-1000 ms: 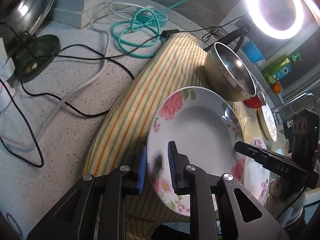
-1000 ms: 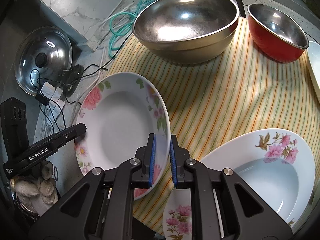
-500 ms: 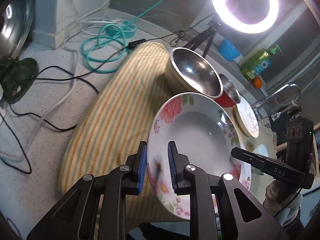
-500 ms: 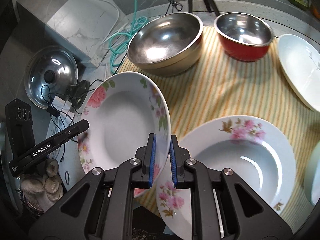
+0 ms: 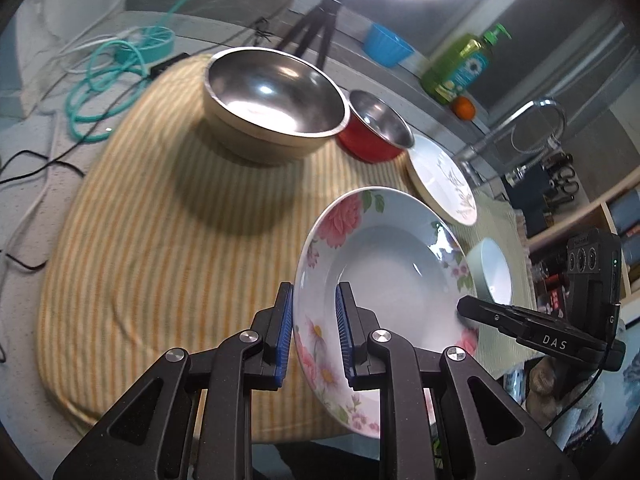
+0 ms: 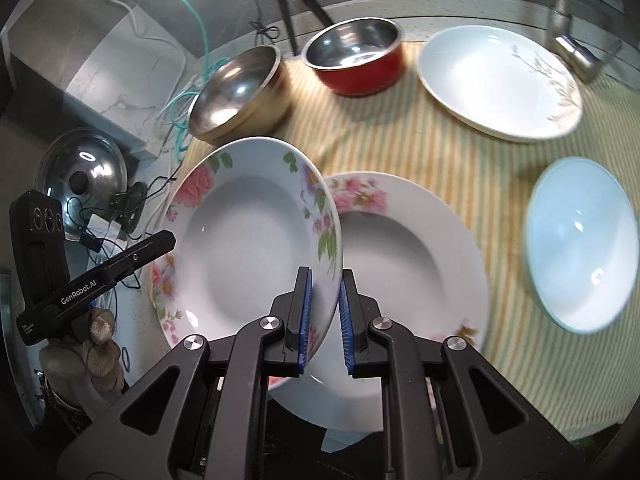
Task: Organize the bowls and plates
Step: 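Lift the rose-patterned plate with the left gripper over the pink-blossom plate, then lower the rose plate onto the pink-blossom plate and open the left gripper, then move the left gripper to the white leaf-pattern plate by the faucet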
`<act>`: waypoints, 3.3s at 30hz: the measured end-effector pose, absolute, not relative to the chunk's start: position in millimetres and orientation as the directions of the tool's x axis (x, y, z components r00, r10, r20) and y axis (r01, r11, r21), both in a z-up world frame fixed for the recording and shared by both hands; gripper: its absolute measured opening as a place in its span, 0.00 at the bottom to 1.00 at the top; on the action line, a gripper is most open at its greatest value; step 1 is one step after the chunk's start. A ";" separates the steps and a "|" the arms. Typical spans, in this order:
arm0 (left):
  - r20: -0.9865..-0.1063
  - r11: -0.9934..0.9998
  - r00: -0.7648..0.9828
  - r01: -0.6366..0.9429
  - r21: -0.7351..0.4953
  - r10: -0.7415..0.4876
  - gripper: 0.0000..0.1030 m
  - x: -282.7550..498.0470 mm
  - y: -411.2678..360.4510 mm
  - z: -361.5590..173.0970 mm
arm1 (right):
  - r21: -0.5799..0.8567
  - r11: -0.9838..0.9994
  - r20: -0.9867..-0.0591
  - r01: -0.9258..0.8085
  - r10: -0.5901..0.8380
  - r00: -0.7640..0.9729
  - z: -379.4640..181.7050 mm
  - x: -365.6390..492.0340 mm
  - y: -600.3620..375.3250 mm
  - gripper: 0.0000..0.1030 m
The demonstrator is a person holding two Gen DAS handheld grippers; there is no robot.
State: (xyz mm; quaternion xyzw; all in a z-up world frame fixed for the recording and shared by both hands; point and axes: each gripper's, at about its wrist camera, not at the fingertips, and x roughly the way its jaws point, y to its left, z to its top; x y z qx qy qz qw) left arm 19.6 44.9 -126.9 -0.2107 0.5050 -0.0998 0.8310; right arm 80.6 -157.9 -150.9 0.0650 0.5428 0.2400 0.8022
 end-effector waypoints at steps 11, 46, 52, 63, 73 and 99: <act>-0.826 0.904 0.393 0.035 -0.426 -0.404 0.18 27.5 -1.5 -143.1 | 0.350 0.911 -0.865 -0.217 0.404 0.297 -175.1 74.0 -207.4 0.13; -0.891 0.958 0.353 0.097 -0.268 -0.285 0.18 37.2 -26.6 -152.6 | 0.083 0.931 -0.923 -0.355 0.206 0.325 -179.4 67.6 -180.0 0.19; -0.896 0.962 0.351 0.107 -0.252 -0.274 0.18 38.0 -29.3 -152.5 | 0.044 0.924 -0.927 -0.380 0.180 0.329 -178.8 65.5 -176.9 0.22; -0.899 0.966 0.353 0.107 -0.235 -0.257 0.18 38.1 -32.7 -152.9 | 0.039 0.919 -0.923 -0.392 0.184 0.339 -176.8 65.2 -175.5 0.31; -0.890 0.970 0.387 0.065 -0.236 -0.242 0.19 40.1 -29.6 -145.0 | 0.080 0.906 -0.892 -0.415 0.251 0.377 -156.9 61.1 -189.0 0.46; -0.793 0.920 0.491 0.048 -0.388 -0.360 0.19 97.0 -61.9 -99.4 | 0.322 0.917 -0.730 -0.235 0.399 0.555 -73.8 135.1 -325.9 0.47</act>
